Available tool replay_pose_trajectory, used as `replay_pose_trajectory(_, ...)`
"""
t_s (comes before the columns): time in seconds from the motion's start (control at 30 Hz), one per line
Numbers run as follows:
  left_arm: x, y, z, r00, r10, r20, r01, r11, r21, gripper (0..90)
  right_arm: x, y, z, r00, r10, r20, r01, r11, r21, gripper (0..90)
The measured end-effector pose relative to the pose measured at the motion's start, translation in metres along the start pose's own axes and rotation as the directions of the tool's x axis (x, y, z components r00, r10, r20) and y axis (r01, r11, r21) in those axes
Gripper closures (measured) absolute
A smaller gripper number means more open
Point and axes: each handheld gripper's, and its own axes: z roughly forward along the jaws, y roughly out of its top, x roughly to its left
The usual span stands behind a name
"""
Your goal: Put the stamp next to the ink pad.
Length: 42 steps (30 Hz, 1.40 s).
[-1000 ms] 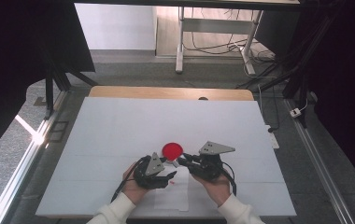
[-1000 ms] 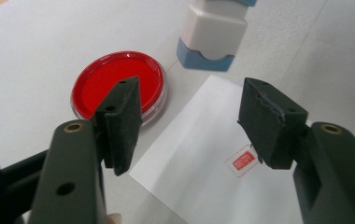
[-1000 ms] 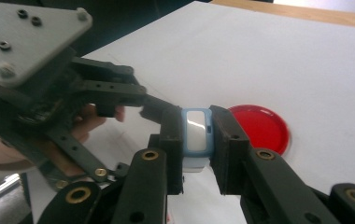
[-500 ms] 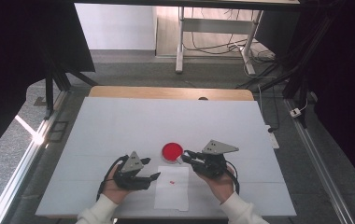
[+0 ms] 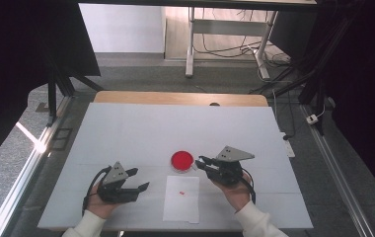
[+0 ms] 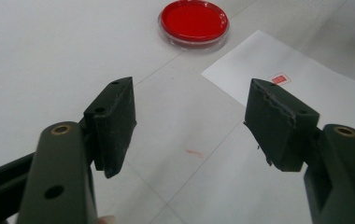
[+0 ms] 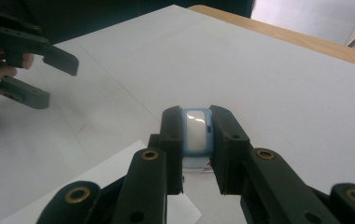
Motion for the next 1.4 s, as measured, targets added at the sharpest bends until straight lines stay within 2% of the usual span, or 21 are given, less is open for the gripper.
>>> replay_pose_trajectory(0.27,0.007,-0.011,-0.008,0.9994,-0.024,-0.024,0.025,0.9996,0.011,32.5,-0.006,0.0,0.0,0.9991,-0.021,0.038,0.021,1.0,0.017,74.9)
replay_pose_trajectory(0.43,0.01,-0.014,-0.01,0.9991,-0.027,-0.032,0.028,0.9995,0.018,31.9,-0.012,0.0,0.002,0.9983,-0.009,0.057,0.008,1.0,0.024,74.9)
replay_pose_trajectory(0.77,0.013,-0.016,-0.007,0.999,-0.029,-0.033,0.03,0.9986,0.043,31.6,-0.024,0.001,0.015,0.9948,-0.035,0.096,0.027,0.996,0.085,74.8)
replay_pose_trajectory(1.0,0.013,-0.017,-0.006,0.999,-0.025,-0.036,0.027,0.9984,0.049,31.6,-0.031,-0.001,0.029,0.9932,-0.058,0.101,0.041,0.986,0.165,74.8)
replay_pose_trajectory(1.3,0.011,-0.016,-0.004,0.9994,-0.016,-0.03,0.018,0.9986,0.05,31.4,-0.038,-0.006,0.042,0.9955,-0.048,0.081,0.028,0.971,0.237,74.8)
replay_pose_trajectory(1.4,0.012,-0.016,-0.004,0.9993,-0.019,-0.034,0.02,0.9985,0.052,31.4,-0.038,-0.006,0.044,0.9948,-0.059,0.083,0.036,0.966,0.255,74.7)
